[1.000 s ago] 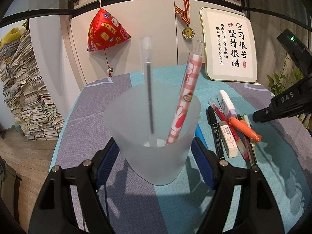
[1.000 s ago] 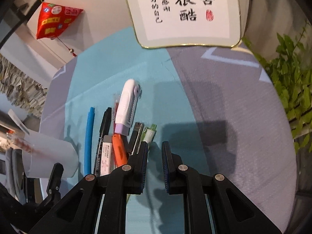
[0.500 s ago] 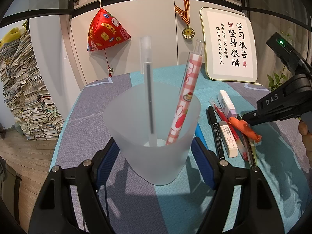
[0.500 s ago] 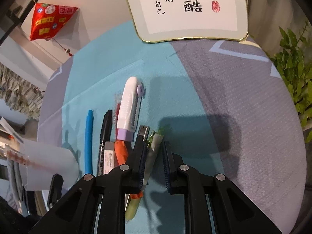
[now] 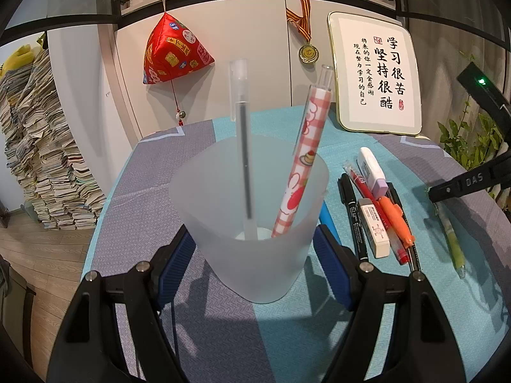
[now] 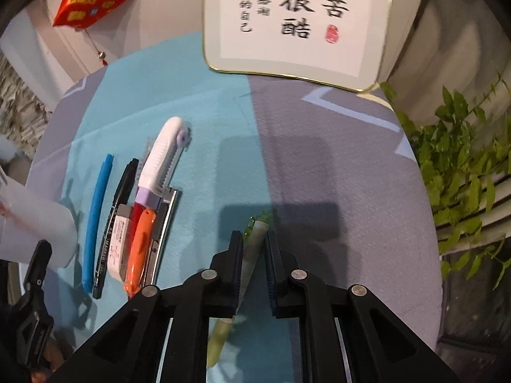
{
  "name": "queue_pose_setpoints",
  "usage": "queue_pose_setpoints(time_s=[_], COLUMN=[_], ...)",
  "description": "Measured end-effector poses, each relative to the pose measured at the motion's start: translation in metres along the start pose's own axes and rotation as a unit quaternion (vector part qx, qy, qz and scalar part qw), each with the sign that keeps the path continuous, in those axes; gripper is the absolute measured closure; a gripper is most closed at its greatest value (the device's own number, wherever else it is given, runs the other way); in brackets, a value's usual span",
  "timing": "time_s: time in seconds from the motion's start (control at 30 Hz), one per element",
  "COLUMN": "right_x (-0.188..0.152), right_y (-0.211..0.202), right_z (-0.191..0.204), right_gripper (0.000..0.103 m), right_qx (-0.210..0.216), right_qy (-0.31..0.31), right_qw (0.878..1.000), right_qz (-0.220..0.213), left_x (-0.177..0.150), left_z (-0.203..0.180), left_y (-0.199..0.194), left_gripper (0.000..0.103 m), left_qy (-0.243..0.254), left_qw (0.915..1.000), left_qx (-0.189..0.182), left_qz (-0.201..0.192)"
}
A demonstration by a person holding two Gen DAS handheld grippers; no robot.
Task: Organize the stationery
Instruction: 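Lower the right gripper onto the green pen and grasp it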
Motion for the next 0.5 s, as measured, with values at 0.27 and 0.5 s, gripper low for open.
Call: queue_pose_setpoints(time_s=[0.27, 0.5], right_x=[0.004, 0.006], right_y=[0.007, 0.011], right_z=[-0.006, 0.005], right_gripper=[0.082, 0.086], right_qx=[0.020, -0.017], right_qy=[0.048, 0.023], right_qw=[0.999, 1.000], right_qz=[0.015, 0.003], left_x=[-0.001, -0.001], left_z=[0.001, 0.001], left_y=[0.001, 0.001], left_gripper=[0.027, 0.027], left_qy=[-0.001, 0.000], left_qw=[1.0000, 1.0000], left_qx=[0.000, 0.000], left_qz=[0.001, 0.001])
Point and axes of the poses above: each gripper's, at about its wrist camera, not at the fingertips, and y roughly the way its jaws point, z to its left, x to its top, the point moved 2 cm from there along y, roughly the way its jaws point
